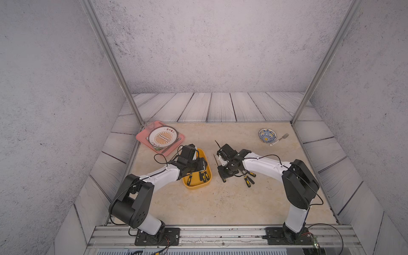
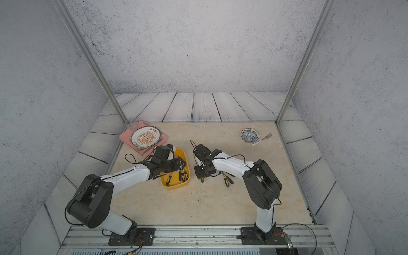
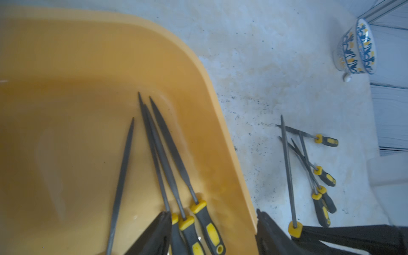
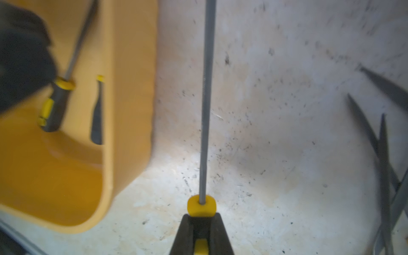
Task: Put the file tool into the storage box
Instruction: Pick up the file tool from the center of the board, then place the file tool in the storage box.
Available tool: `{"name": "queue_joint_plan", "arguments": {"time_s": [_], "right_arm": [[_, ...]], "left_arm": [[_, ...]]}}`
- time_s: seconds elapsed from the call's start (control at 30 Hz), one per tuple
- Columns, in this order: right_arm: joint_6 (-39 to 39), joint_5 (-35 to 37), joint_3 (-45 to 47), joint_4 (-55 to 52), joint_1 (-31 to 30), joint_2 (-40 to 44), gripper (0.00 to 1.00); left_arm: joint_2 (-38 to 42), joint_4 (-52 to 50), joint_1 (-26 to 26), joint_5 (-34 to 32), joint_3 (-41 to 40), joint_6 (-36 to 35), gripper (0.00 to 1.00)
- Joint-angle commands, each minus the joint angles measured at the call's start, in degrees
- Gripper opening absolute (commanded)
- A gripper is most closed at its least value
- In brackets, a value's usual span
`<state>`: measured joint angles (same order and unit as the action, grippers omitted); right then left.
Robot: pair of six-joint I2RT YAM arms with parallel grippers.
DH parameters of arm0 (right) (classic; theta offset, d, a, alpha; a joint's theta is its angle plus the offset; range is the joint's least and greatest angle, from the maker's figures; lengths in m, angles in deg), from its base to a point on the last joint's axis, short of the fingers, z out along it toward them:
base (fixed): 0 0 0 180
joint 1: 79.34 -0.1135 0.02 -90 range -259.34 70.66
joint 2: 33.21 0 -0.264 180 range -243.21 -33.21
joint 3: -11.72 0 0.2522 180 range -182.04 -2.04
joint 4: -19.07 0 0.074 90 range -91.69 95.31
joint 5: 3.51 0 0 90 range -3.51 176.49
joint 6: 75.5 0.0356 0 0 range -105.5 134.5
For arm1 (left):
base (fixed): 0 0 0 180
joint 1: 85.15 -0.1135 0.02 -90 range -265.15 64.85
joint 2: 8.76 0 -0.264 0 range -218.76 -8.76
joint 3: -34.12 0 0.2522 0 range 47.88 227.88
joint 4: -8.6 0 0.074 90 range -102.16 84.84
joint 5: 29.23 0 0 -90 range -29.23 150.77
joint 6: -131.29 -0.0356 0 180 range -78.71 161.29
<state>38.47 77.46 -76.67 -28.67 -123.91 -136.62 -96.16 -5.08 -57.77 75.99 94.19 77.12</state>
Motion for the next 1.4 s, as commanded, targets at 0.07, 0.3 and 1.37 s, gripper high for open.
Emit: {"name": "queue_joint_plan", "arguments": {"time_s": [0.07, 0.3, 1.37], "right_arm": [[0.18, -5.09, -2.03, 1.98, -0.05, 2.45, 0.00], [-0.41, -7.45, -4.53, 1.18, 0.05, 1.40, 0.00], [1.83, -8.20, -5.70, 4.40, -0.08, 2.03, 0.22]], "left_arm": [[1.52, 7.89, -0.22, 6.58, -1.81, 1.16, 0.66], [1.43, 15.12, -0.22, 12.39, -3.41, 3.05, 0.66], [6.01, -1.83, -0.45, -10.48, -2.35, -0.85, 0.06]]}}
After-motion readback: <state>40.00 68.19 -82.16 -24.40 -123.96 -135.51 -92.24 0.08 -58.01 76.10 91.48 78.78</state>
